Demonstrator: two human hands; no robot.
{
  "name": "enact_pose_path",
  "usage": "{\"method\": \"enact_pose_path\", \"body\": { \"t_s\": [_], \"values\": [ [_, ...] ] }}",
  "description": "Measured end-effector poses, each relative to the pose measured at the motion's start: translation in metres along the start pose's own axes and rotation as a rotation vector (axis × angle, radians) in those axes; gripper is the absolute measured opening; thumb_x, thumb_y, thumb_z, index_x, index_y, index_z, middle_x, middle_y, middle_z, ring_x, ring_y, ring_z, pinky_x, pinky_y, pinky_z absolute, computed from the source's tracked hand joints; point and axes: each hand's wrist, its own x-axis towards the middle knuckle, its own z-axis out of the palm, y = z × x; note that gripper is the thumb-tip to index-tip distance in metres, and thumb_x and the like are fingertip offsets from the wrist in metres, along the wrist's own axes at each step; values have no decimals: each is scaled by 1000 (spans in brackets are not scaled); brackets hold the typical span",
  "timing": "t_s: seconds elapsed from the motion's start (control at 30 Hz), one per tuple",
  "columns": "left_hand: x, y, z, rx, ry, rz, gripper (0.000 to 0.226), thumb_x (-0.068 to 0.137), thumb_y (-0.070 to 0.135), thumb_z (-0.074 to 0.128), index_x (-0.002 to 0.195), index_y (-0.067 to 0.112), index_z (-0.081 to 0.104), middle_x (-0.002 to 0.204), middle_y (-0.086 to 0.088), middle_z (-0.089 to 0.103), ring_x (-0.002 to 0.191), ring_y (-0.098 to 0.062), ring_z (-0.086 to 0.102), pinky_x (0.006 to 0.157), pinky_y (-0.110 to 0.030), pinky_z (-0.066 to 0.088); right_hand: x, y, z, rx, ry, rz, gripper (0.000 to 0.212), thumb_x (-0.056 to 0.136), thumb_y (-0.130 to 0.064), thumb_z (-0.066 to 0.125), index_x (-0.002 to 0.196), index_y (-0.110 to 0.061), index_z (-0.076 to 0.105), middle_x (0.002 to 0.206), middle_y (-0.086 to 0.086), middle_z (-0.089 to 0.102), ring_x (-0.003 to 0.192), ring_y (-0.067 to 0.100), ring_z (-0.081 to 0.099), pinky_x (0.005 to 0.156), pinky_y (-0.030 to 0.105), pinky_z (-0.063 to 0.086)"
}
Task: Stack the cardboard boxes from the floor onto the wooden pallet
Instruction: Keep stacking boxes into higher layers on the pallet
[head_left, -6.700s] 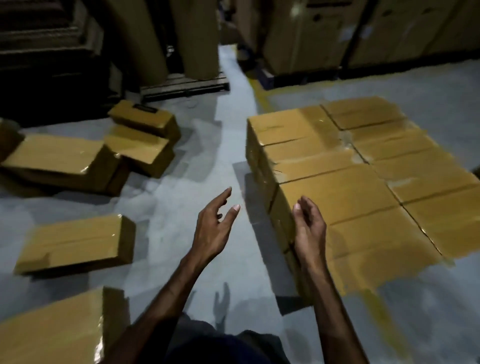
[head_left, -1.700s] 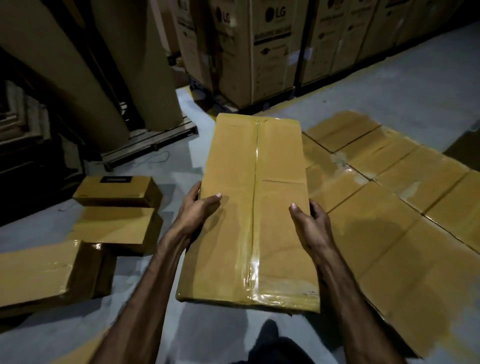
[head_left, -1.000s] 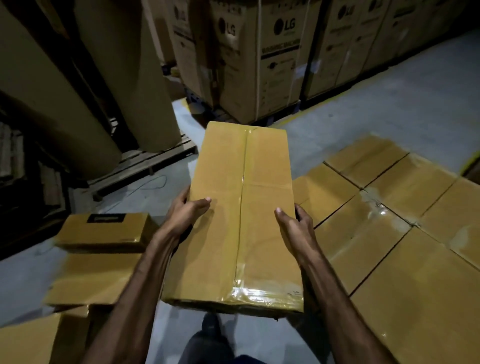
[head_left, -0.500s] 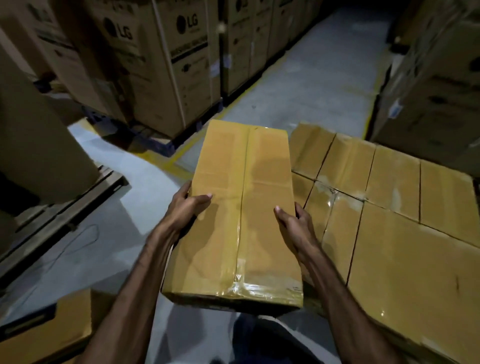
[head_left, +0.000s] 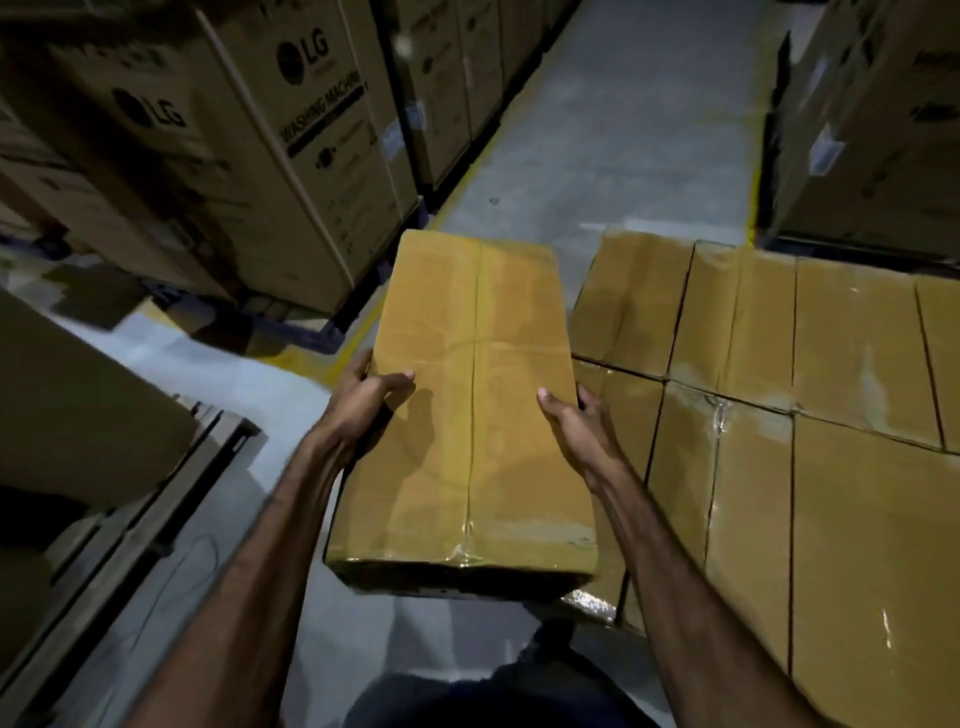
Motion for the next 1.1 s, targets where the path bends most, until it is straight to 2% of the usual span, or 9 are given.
{"method": "enact_pose_path", "body": {
  "t_s": [0.1, 0.27, 0.43, 0.5, 0.6, 0.67, 0.77, 0.93, 1.1],
  "values": [
    [42, 13, 24, 23, -52, -21, 47, 96, -1, 70, 137, 20, 60, 124, -2, 73, 110, -22, 72, 86, -30, 60, 31, -13, -13, -1, 39, 9, 19, 91, -38, 75, 108, -31, 76, 110, -13, 79, 107, 15, 73, 100, 43, 57],
    [110, 34, 69, 105, -186, -17, 39, 91, 6, 76, 124, 24, 69, 116, 1, 78, 110, -22, 74, 97, -39, 59, 74, -28, -39, -24, 185, 16, 58, 83, -54, 75, 133, -24, 70, 122, -10, 75, 114, 15, 70, 105, 45, 55],
    [198, 50, 111, 158, -315, 14, 82, 66, 23, 90, 142, 18, 60, 124, -4, 75, 115, -23, 72, 106, -46, 55, 107, -38, -50, 16, 365, -2, 43, 91, -46, 75, 128, -23, 72, 116, -12, 77, 110, 11, 71, 104, 41, 55],
    [207, 62, 131, 109, -384, -2, 76, 79, 6, 83, 148, 15, 51, 123, -4, 67, 108, -20, 72, 103, -39, 56, 122, -37, -49, 18, 435, 8, 54, 82, -54, 77, 127, -23, 73, 115, -12, 78, 110, 12, 72, 105, 44, 55],
    [233, 69, 149, 133, -490, -34, 46, 95, -10, 64, 131, 17, 55, 115, -2, 64, 108, -21, 69, 92, -31, 58, 143, -24, -48, 59, 518, 20, 55, 77, -55, 76, 123, -26, 75, 113, -13, 79, 110, 13, 73, 105, 48, 56],
    [253, 78, 154, 173, -541, -44, 36, 96, -9, 63, 122, 15, 62, 113, -7, 69, 106, -22, 70, 84, -27, 61, 135, -47, -31, 46, 583, 42, 47, 83, -51, 76, 124, -26, 73, 115, -14, 78, 112, 14, 71, 106, 46, 54],
    [274, 85, 164, 237, -606, -23, 39, 92, -2, 69, 129, 9, 63, 114, -13, 74, 96, -24, 73, 78, -30, 64, 137, -60, -25, 40, 631, 103, 33, 97, -42, 72, 124, -24, 67, 119, -18, 69, 109, 11, 64, 103, 33, 47],
    [287, 89, 184, 315, -685, 2, 49, 84, 9, 76, 131, 15, 63, 117, -6, 75, 107, -28, 72, 91, -42, 63, 150, -50, -45, -9, 713, 125, 78, 74, -67, 74, 137, -23, 66, 129, -6, 73, 118, 22, 68, 106, 49, 54],
    [284, 91, 202, 354, -650, 19, 46, 87, 11, 75, 130, 19, 61, 114, -4, 74, 103, -27, 72, 85, -42, 63, 162, -67, -71, -57, 670, 126, 61, 80, -64, 71, 128, -27, 70, 116, -8, 76, 108, 21, 70, 98, 47, 57]
  ]
}}
